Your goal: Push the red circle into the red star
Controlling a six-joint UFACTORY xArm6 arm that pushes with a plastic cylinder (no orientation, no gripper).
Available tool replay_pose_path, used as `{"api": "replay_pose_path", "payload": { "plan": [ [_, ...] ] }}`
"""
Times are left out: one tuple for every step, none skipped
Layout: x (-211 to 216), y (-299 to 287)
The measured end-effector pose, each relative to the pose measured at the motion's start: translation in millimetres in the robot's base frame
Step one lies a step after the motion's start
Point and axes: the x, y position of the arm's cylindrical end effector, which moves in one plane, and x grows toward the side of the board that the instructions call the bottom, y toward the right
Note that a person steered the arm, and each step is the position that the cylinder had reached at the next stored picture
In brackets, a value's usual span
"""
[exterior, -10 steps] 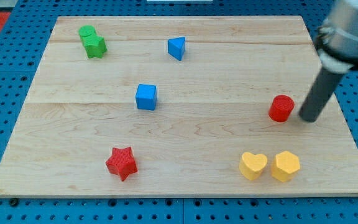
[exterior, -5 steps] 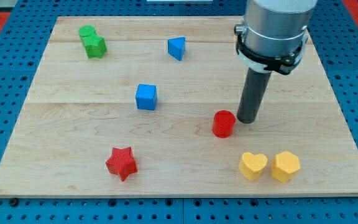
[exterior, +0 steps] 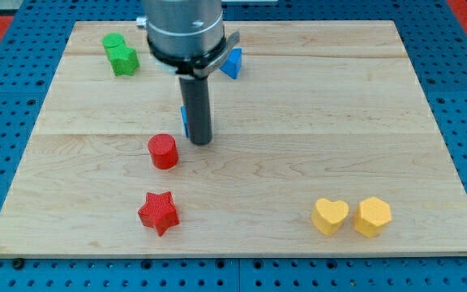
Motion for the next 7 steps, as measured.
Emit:
{"api": "replay_pose_path", "payload": {
  "plan": [
    [-3, -38],
    [1, -57],
    [10, -57],
    [42, -69],
    [61, -60],
    [57, -68],
    [41, -137]
  ]
}}
